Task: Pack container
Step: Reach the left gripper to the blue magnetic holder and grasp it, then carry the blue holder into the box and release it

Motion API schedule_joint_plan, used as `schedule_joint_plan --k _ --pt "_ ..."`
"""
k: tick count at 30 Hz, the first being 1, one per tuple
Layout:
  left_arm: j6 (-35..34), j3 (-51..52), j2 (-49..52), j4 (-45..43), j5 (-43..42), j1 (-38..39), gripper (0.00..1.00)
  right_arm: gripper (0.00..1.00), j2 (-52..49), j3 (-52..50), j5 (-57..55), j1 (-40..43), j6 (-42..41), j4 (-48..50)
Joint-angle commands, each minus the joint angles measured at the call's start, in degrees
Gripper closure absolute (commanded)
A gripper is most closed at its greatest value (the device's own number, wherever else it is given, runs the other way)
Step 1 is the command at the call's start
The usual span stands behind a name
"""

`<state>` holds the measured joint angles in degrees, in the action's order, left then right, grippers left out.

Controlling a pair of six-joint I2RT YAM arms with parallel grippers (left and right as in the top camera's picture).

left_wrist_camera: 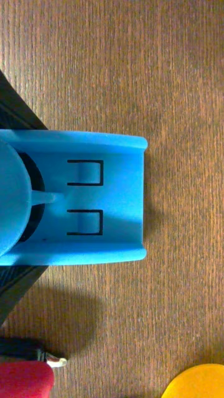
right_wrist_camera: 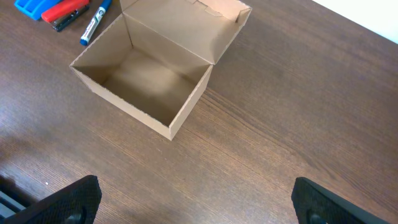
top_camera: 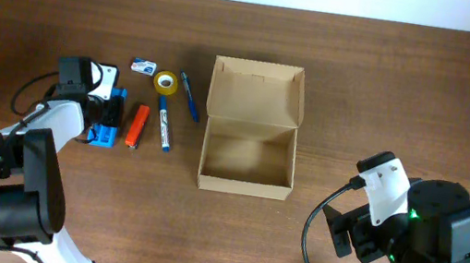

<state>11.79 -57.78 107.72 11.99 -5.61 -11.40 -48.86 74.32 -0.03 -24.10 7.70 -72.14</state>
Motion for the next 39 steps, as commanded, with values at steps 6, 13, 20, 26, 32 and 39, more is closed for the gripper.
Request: schedule_joint_plan --k 6,13,20,26,32,39 --pt "0.09 -7.52 1.20 11.54 0.17 -0.35 0.94 0.01 0.13 0.90 -0.68 -0.26 -0.07 0.11" --pt "0.90 -29.24 0.70 31.82 3.80 0.24 0.98 0.01 0.13 0.90 -0.68 -0.24 -0.07 0.11" --pt "8.13 -41.18 -4.22 35.36 3.85 11.96 0.98 0.01 0.13 0.90 -0.68 -0.24 -0.07 0.11" --pt "14.82 -42.03 -4.37 35.39 -2.60 24.63 0.98 0.01 0.13 0.90 -0.68 -0.24 -0.07 0.11" --pt "23.02 -42.03 -4.35 37.77 -12.00 33.11 0.98 0.01 0.13 0.90 -0.68 -0.24 -0.07 0.11" --pt "28.41 -41.53 -4.24 44.87 -15.23 37.57 0.98 0.01 0.13 0.90 -0.68 -0.24 -0.07 0.11"
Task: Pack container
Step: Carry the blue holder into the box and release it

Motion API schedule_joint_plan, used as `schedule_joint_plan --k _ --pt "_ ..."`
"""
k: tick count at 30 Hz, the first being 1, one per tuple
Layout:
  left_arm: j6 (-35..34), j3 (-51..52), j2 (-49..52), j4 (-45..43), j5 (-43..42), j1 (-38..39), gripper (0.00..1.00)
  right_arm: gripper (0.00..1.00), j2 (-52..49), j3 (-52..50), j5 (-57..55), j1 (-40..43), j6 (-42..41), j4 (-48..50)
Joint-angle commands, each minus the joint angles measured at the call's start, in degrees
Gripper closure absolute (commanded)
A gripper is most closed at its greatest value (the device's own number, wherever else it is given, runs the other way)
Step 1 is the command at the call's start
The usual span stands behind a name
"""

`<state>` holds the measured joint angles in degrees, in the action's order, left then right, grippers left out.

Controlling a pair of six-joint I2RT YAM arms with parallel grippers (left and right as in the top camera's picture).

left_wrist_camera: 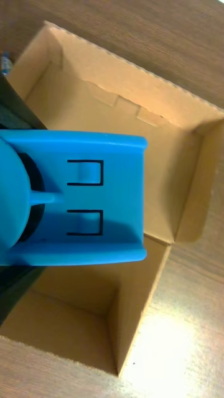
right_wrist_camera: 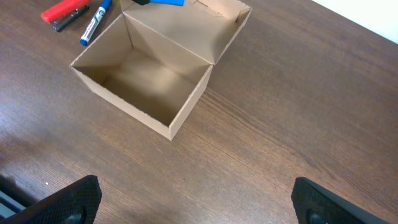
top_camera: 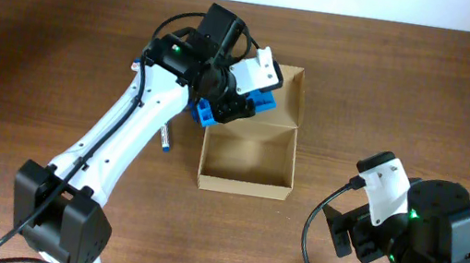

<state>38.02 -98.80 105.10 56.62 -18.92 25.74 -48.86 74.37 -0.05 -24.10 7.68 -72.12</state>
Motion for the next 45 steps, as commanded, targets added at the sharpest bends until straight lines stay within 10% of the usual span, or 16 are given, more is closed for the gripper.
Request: schedule_joint_plan --k 1,36,45 --pt "2.19 -0.50 -1.62 0.24 -1.95 0.52 0.98 0.01 0.13 0.85 -0.66 -0.24 -0.04 0.09" --pt "14.80 23.67 -0.92 -13.53 -3.37 6.91 0.98 0.01 0.13 0.85 -0.66 -0.24 -0.04 0.09" --pt "14.78 23.67 -0.92 -12.44 -3.37 6.91 0.56 0.01 0.13 0.85 -0.66 -0.26 -0.04 0.09"
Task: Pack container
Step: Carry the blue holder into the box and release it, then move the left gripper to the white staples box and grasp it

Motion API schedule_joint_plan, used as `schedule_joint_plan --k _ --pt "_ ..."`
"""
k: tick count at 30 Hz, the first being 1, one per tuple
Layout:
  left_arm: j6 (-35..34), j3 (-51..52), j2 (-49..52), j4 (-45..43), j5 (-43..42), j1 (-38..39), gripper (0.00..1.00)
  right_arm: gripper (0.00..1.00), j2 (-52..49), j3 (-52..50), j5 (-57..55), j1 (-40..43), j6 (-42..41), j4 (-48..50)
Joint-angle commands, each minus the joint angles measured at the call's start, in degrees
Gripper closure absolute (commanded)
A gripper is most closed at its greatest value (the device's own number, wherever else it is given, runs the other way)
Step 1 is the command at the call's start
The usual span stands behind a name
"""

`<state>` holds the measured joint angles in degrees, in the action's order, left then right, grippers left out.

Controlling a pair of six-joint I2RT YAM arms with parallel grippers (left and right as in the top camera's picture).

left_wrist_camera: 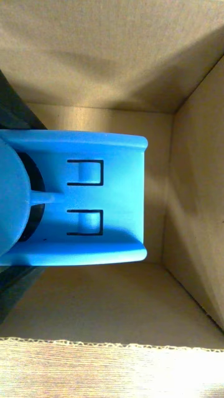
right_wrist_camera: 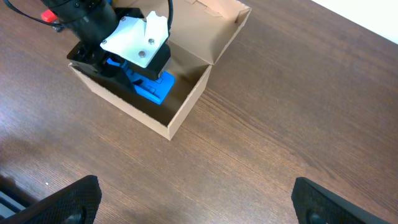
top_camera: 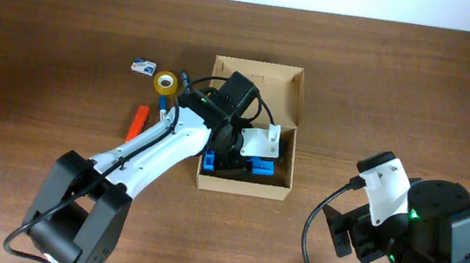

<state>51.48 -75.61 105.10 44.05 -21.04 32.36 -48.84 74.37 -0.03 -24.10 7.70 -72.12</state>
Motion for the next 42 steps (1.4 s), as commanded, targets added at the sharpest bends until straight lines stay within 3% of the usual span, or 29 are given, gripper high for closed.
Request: schedule_joint_plan --k 1,7,13,19,23,31,35,38,42 --pt "1.31 0.48 -0.92 0.13 -1.27 0.28 0.52 0.01 0.11 0.85 -0.68 -0.24 -0.07 0.09" --pt "1.31 0.48 -0.92 0.52 -1.25 0.28 0.35 0.01 0.11 0.85 -0.68 -0.24 -0.07 0.09" --pt "1.29 0.37 -1.55 0.50 -1.22 0.22 0.35 0.01 0.11 0.85 -0.68 -0.24 -0.07 0.09" --pt "0.39 -1.79 -10.56 0.50 0.70 0.22 0.34 0.01 0.11 0.85 -0.68 -0.24 -0.07 0.09" --pt "-7.34 -1.79 -16.70 0.92 9.46 -1.73 0.35 0.01 0.11 0.85 -0.68 -0.24 -0.07 0.09" --pt "-20.31 -1.79 -18.88 2.43 10.45 -15.39 0.35 0.01 0.11 0.85 -0.68 -0.24 -0.07 0.09" --pt "-27.96 -1.79 -18.75 -1.40 10.49 -23.08 0.33 0.01 0.11 0.85 -0.68 -0.24 -0.07 0.09" --pt "-35.98 -1.79 -17.81 -7.10 15.43 -27.87 0.27 0.01 0.11 0.85 -0.68 -0.24 -0.07 0.09" --pt "-36.70 -1.79 -14.05 -10.03 15.54 -31.17 0.23 0.01 0.11 0.85 -0.68 -0.24 -0.07 0.09"
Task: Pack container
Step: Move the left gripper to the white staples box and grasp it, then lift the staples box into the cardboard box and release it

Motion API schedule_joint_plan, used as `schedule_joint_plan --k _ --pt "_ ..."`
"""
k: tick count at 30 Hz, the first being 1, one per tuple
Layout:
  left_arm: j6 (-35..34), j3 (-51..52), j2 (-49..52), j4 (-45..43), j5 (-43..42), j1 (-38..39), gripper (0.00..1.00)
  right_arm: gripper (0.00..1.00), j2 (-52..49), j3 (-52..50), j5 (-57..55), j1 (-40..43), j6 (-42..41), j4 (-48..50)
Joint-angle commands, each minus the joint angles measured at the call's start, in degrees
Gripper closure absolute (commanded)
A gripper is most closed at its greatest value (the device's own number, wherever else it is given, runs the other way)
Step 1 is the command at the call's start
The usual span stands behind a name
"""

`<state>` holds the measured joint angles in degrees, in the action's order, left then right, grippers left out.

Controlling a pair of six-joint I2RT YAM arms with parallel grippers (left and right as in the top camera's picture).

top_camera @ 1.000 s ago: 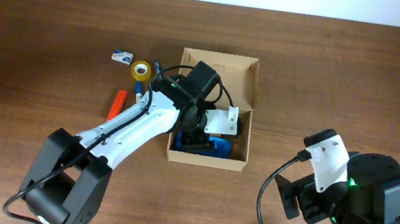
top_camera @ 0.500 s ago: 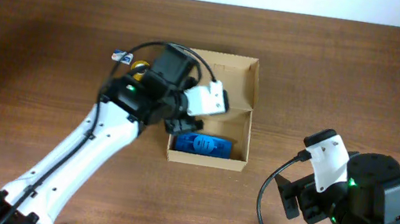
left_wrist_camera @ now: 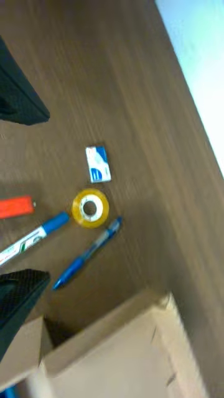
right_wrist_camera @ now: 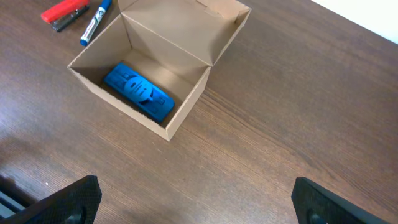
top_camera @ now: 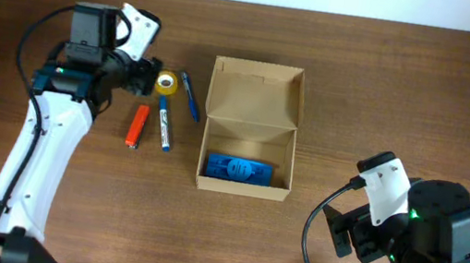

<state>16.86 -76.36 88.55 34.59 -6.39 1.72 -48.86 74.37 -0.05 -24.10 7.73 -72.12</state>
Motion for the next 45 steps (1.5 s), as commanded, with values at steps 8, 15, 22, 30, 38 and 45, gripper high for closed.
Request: schedule_joint_plan --k 8,15,22,30,38,45 --pt "-2.73 -17.07 21.55 0.85 3.32 -2.08 0.22 0.01 0.13 0.85 -0.66 -0.24 -0.09 0.09" --pt "-2.71 -47.82 45.64 17.05 6.38 -2.32 0.22 0.01 0.13 0.85 -0.66 -0.24 -0.09 0.09" --pt "-1.99 -52.92 53.31 21.62 6.21 -2.25 0.21 0.01 0.13 0.85 -0.66 -0.24 -0.09 0.09" --pt "-0.28 -52.46 54.29 26.95 6.86 -2.25 0.21 0.01 0.13 0.85 -0.66 -0.24 -0.09 0.09" --pt "-0.07 -52.04 56.83 25.94 8.41 -2.21 0.21 0.01 0.13 0.85 -0.66 -0.24 -0.09 0.09" --pt "-0.09 -52.04 58.97 25.29 8.37 -2.21 0.28 0.01 0.13 0.85 -0.66 -0.24 -0.09 0.09"
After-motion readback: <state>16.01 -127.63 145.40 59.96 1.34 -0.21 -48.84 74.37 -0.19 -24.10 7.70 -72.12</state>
